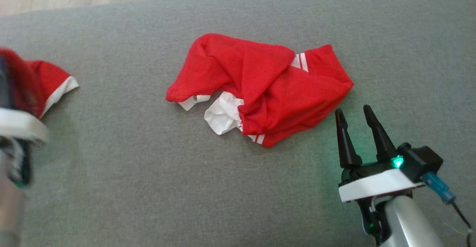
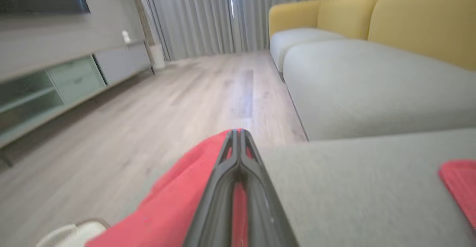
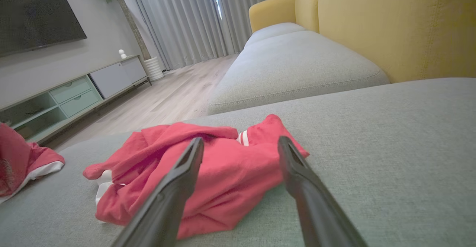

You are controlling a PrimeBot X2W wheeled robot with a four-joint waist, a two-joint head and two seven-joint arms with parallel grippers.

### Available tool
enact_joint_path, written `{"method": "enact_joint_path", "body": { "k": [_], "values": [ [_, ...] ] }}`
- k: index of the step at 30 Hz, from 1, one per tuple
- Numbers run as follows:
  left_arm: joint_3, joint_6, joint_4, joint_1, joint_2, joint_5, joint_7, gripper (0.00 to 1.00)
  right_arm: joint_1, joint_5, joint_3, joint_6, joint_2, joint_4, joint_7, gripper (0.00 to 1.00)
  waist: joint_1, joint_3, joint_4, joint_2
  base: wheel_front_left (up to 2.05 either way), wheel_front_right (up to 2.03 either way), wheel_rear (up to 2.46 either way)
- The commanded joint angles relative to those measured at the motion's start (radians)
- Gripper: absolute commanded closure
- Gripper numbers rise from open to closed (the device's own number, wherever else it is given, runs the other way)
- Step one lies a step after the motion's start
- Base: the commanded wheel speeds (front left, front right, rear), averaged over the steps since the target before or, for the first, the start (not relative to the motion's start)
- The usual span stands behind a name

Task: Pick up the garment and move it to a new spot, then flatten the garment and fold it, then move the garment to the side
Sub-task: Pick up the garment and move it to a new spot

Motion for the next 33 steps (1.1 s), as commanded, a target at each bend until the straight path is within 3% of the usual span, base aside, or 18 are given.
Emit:
{"method": "enact_joint_path", "body": {
  "k": [1,2,3,4,12,17,23,33],
  "values": [
    [0.007,-0.020,0.033,0.004,0.020,0.003,0.016,1.00,-0.040,-0.007,0.028,-0.001,-0.004,-0.032,-0.011,0.00,-0.0001,0.006,-0.015,0.0000,0.00,0.00,0.00],
    [-0.005,-0.033,0.064,0.011,0.002,-0.003,0.029,0.84,-0.042,-0.006,0.028,-0.001,-0.004,-0.032,-0.011,0.00,-0.0001,0.008,-0.020,0.0000,0.00,0.00,0.00],
    [-0.020,-0.050,0.094,0.016,-0.012,-0.008,0.047,0.54,-0.043,-0.005,0.027,-0.001,-0.004,-0.032,-0.011,0.00,-0.0001,0.009,-0.024,0.0000,0.00,0.00,0.00],
    [-0.034,-0.064,0.116,0.018,-0.022,-0.007,0.054,0.03,-0.044,-0.005,0.025,-0.001,-0.004,-0.033,-0.011,0.00,-0.0001,0.011,-0.027,0.0000,0.00,0.00,0.00],
    [-0.035,-0.069,0.145,-0.015,-0.070,0.002,-0.018,0.00,-0.045,-0.008,0.004,-0.001,-0.004,-0.033,-0.011,0.00,-0.0001,-0.003,-0.028,0.0000,0.00,0.00,0.00],
    [0.014,-0.044,-0.024,-0.023,-0.100,0.045,-0.032,0.00,-0.044,-0.012,-0.011,-0.001,-0.004,-0.048,-0.011,0.00,-0.0001,-0.042,-0.013,0.0000,0.00,0.00,0.00],
    [0.063,-0.020,-0.262,0.068,-0.175,0.107,-0.032,0.00,-0.042,-0.024,-0.028,-0.001,-0.004,-0.075,-0.011,0.00,-0.0001,-0.095,0.003,0.0000,0.00,0.00,0.00],
    [-0.001,-0.020,-0.388,0.262,-0.298,0.173,-0.032,0.00,-0.007,-0.044,-0.047,-0.001,-0.004,-0.088,-0.011,0.00,-0.0001,-0.172,0.022,0.0000,0.00,0.00,0.00]
  ]
}}
